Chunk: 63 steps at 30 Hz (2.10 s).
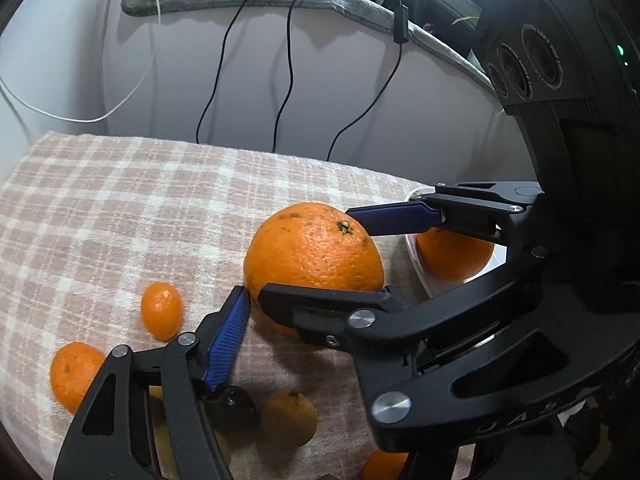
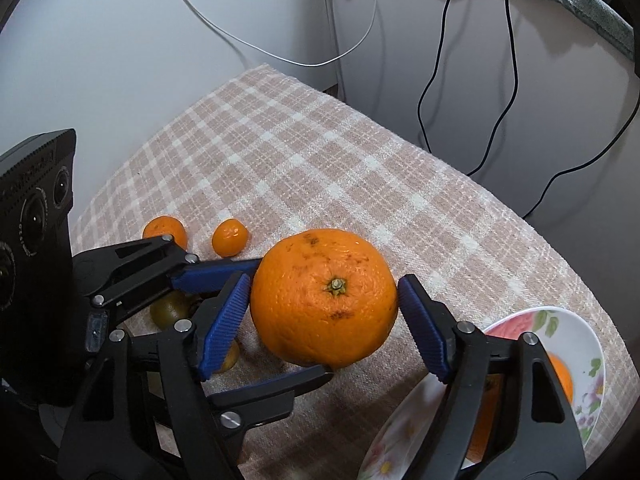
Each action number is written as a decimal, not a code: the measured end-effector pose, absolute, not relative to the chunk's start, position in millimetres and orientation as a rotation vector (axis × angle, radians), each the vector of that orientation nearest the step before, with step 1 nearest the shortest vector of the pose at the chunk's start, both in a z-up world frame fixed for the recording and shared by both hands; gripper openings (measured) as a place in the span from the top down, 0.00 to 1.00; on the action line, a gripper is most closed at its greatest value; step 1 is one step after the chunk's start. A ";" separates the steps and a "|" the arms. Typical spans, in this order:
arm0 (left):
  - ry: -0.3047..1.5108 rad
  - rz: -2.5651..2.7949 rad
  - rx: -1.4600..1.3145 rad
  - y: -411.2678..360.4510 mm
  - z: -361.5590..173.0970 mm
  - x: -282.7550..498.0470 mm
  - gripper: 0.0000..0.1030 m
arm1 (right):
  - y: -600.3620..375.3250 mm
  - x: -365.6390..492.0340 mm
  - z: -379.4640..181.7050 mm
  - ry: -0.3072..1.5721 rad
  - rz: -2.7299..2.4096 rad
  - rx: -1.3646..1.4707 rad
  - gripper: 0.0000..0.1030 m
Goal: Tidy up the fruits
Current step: 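Carry the second large orange with the right tool onto the plate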
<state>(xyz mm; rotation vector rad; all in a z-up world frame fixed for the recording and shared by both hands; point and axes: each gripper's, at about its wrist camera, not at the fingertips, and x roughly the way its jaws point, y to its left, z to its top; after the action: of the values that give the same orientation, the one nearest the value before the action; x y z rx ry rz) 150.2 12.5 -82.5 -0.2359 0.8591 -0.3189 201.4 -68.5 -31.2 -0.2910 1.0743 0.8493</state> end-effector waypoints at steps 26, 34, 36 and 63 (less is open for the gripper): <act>0.776 -0.325 -0.233 2.4 -44.2 117.5 0.37 | -83.4 178.4 2.7 0.987 0.830 -0.276 0.26; 0.749 -0.360 -0.214 -22.5 -32.4 101.4 0.37 | -108.8 162.0 17.5 0.960 0.802 -0.265 0.26; 0.748 -0.371 -0.209 -30.2 -31.8 99.3 0.37 | -118.9 158.0 20.1 0.956 0.790 -0.261 0.26; 0.790 -0.517 -0.133 -128.2 -39.3 104.3 0.38 | -232.5 142.1 13.3 0.993 0.655 -0.183 0.26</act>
<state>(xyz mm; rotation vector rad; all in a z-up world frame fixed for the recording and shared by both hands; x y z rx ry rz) 104.3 -128.2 -39.3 -0.1331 0.7897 -0.5173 142.1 -232.5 13.3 -0.1830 0.9934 0.6547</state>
